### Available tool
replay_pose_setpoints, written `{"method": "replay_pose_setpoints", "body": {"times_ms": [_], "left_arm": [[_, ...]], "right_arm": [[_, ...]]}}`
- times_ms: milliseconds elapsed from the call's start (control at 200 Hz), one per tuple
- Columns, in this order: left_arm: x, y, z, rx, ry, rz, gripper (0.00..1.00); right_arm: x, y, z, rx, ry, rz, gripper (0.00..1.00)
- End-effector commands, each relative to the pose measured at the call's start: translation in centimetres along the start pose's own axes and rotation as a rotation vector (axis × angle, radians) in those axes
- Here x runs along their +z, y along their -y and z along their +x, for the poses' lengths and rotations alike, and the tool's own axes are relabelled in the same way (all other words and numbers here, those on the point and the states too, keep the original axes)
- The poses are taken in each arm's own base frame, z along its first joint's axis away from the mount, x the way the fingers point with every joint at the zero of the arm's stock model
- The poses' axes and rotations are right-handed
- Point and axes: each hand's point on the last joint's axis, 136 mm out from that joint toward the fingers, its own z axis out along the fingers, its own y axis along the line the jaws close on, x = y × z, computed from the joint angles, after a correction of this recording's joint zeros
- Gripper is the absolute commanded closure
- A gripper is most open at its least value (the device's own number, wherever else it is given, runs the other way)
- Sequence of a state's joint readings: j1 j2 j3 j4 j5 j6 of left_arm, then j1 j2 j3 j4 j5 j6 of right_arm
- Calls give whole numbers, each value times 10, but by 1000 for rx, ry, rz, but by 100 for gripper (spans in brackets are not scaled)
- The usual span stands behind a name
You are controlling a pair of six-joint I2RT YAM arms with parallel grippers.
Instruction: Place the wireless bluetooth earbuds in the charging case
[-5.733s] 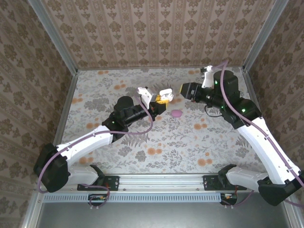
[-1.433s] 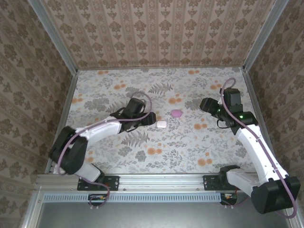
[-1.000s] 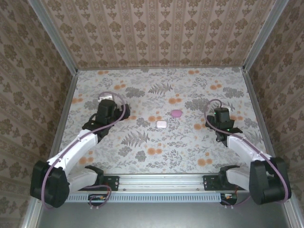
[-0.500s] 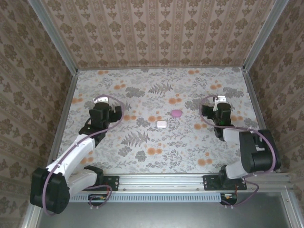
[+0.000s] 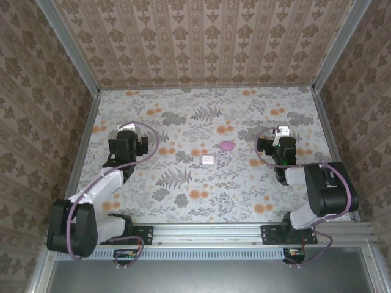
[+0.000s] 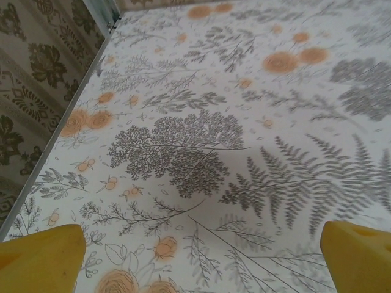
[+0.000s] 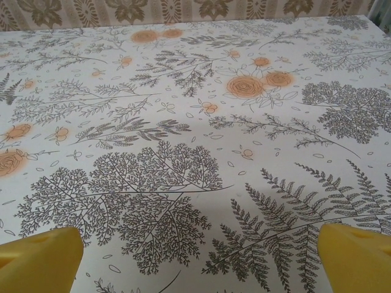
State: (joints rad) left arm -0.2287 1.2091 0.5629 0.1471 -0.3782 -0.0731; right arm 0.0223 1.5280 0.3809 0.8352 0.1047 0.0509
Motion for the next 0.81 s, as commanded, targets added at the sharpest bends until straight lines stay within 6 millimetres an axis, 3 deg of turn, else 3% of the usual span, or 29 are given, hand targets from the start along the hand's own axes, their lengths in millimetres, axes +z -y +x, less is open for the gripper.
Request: {"method": "replay_pose_setpoints", "body": {"times_ms": [0, 140, 310, 390, 560, 800], "left_arm": [[20, -5, 1, 47, 20, -22, 0], [41, 6, 5, 55, 49, 22, 0], [53, 17, -7, 148, 112, 82, 0], [57, 6, -2, 80, 124, 100, 0], [50, 4, 9, 18, 256, 185, 0], [57, -4, 12, -18, 192, 158, 0]], "right_arm": [[2, 1, -17, -3, 55, 21, 0], [2, 1, -17, -6, 56, 23, 0], [2, 1, -17, -7, 54, 22, 0], [2, 1, -17, -7, 53, 22, 0], [2, 1, -17, -7, 54, 23, 0], [2, 1, -17, -7, 55, 23, 0]]}}
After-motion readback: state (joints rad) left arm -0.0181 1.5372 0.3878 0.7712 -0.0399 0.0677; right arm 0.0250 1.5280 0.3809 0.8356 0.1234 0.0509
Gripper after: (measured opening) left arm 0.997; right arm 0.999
